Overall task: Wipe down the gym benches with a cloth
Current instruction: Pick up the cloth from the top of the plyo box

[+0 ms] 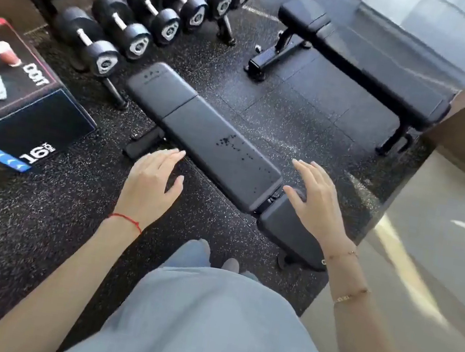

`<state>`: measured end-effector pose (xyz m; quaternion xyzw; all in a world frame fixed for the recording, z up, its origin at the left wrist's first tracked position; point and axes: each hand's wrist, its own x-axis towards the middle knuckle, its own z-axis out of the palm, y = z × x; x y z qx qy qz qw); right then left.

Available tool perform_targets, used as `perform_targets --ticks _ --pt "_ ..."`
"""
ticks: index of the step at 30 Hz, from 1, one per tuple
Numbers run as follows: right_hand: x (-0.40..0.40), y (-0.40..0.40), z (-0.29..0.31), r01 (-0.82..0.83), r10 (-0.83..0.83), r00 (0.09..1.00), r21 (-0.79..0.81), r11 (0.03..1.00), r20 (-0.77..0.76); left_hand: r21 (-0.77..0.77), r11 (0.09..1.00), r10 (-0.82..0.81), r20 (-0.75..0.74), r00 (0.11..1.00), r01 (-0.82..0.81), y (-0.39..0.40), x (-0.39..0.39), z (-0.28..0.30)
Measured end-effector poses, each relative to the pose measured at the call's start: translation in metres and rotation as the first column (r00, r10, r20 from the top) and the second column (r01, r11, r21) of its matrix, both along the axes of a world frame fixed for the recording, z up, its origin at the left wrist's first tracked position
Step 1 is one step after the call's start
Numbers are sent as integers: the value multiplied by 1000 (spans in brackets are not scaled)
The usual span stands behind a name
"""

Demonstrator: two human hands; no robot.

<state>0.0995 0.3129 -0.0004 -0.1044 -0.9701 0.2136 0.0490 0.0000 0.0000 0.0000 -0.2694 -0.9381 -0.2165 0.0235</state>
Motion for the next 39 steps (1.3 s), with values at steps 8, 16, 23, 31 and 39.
perform_targets --ticks 8,16,23,31,39 --pt "-74 -74 -4 -267 269 962 -36 963 52 38 964 261 16 965 -261 -74 4 -10" --pt "-193 -201 -19 -506 508 858 -38 862 79 46 858 512 22 859 -512 -204 -32 -17" --pt "-299 -361 -21 -647 651 758 -73 759 44 -5 744 668 -10 744 -669 -344 -78 -4" --pt "-389 -490 -25 -734 741 671 -118 669 31 -47 679 734 7 679 -733 -450 -139 4" --pt "-521 -571 -49 -773 782 622 -123 623 46 -54 628 778 44 627 -776 -526 -264 -15"
